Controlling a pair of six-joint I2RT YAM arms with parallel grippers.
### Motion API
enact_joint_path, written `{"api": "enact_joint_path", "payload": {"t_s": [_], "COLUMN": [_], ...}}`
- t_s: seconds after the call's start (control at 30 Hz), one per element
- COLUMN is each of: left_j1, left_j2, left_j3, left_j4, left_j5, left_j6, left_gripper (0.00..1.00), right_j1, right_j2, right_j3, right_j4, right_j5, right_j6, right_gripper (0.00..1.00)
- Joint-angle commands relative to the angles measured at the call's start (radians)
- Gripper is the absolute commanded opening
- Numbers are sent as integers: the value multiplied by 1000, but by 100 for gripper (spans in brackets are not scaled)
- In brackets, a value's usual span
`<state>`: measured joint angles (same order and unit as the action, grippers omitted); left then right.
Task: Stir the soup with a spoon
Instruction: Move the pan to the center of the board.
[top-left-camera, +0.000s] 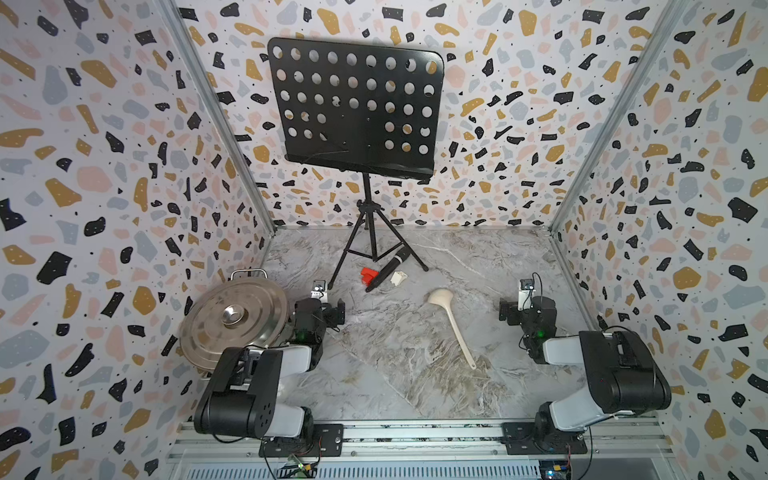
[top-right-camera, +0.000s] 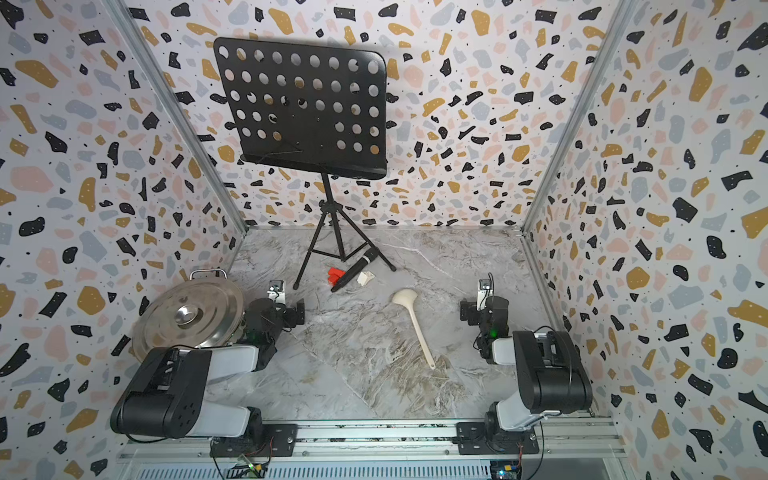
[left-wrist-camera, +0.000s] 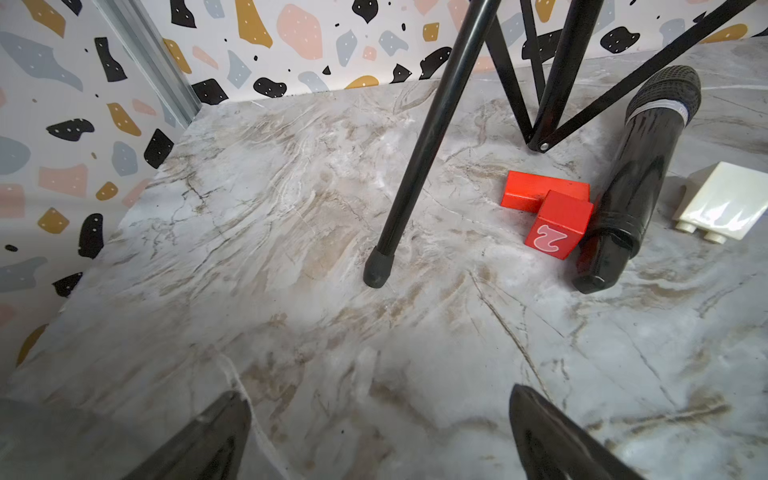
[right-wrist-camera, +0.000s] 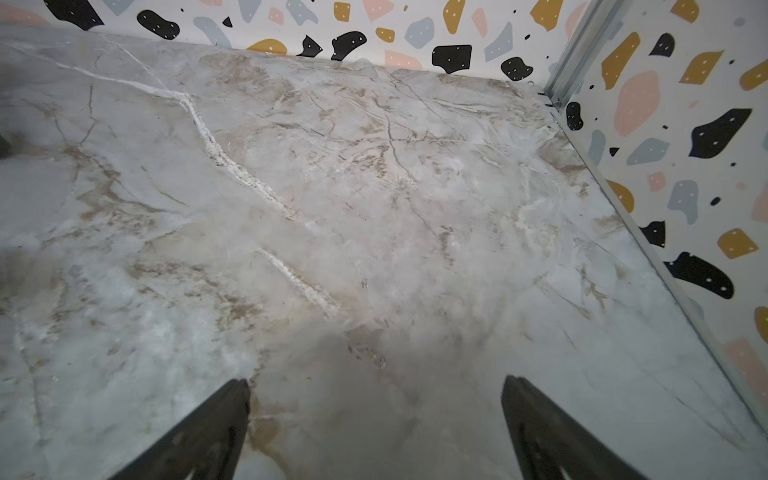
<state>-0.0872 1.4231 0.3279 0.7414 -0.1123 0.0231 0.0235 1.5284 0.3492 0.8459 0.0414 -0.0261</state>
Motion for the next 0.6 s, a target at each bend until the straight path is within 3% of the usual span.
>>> {"api": "enact_joint_path", "payload": {"t_s": [0.0,0.57], "left_j1": [0,0], "left_j2": [-18,-15], "left_j3": [11,12], "left_j4": [35,37], "left_j5": [6,8], "left_j6": [3,3], "left_gripper": [99,99], "right_j1": [-2,-2], "right_j2": [-18,-16], "right_j3": [11,14], "right_j4": [15,13], "right_j5": [2,1], "right_j6": [4,2], "right_gripper": [100,100]}}
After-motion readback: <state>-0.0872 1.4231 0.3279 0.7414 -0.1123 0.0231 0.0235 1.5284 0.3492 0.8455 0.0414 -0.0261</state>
